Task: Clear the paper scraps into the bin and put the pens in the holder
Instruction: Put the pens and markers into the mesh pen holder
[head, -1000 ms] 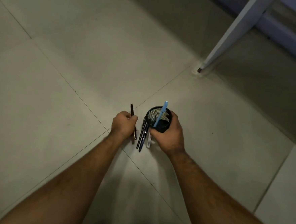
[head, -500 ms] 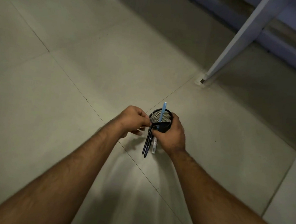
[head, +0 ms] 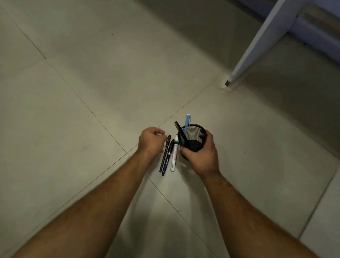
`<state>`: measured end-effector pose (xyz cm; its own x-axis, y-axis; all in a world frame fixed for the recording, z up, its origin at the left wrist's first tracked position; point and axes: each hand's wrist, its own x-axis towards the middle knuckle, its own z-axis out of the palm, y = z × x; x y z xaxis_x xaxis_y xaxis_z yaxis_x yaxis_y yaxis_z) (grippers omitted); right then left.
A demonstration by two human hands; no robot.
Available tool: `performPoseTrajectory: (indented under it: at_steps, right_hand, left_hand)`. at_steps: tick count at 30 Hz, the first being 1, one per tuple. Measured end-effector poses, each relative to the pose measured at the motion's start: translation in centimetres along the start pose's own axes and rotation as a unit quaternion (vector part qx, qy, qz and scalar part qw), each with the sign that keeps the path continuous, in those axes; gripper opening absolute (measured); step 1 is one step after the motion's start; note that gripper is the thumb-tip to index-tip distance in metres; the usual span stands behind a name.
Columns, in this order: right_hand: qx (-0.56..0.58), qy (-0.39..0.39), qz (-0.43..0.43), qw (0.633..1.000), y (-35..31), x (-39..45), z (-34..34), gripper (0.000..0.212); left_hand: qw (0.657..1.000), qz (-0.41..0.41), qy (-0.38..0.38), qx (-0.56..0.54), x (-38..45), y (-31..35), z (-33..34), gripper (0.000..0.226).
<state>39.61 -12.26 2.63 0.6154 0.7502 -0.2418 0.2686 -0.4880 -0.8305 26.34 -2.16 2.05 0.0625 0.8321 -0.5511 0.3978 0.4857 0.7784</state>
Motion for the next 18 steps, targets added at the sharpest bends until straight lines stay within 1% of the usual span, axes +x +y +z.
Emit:
performPoseTrajectory:
  at_steps: [1,3,4,5,7,9,14,18]
  right_hand:
    - [-0.003,0.000,0.001,1.000,0.2,-0.1,-0.1,0.078]
    - [-0.007,0.001,0.000,1.000,0.9,-0.4,-0.2,0.078]
    - [-0.011,0.004,-0.001,1.000,1.2,-0.6,-0.2,0.077]
    - [-0.015,0.006,-0.002,1.000,1.5,-0.6,-0.1,0.076]
    - [-0.021,0.009,-0.004,1.000,1.6,-0.6,0.2,0.073]
    - [-0.020,0.012,-0.009,1.000,1.5,-0.5,0.8,0.072]
    - [-0.019,0.017,-0.006,1.000,0.9,-0.5,1.0,0.070]
    - [-0.017,0.007,-0.002,1.000,0.5,-0.7,1.2,0.071]
  left_hand:
    - [0.998,-0.003,0.012,0.063,0.4,-1.2,0.4,0.011]
    - [0.983,0.005,0.018,0.184,0.9,-3.1,1.3,0.003]
    - [0.976,0.011,0.018,0.219,1.1,-3.6,1.8,0.004]
    - [0.971,0.020,0.016,0.239,1.3,-3.8,2.3,0.011]
    - [0.962,0.025,0.012,0.272,1.8,-3.5,2.8,0.022]
    - [0.951,0.029,0.006,0.307,2.1,-3.0,2.8,0.027]
    - [0.934,0.017,0.007,0.356,2.0,-2.3,1.9,0.020]
    - [0.942,-0.023,-0.013,0.335,2.1,-2.5,0.6,0.019]
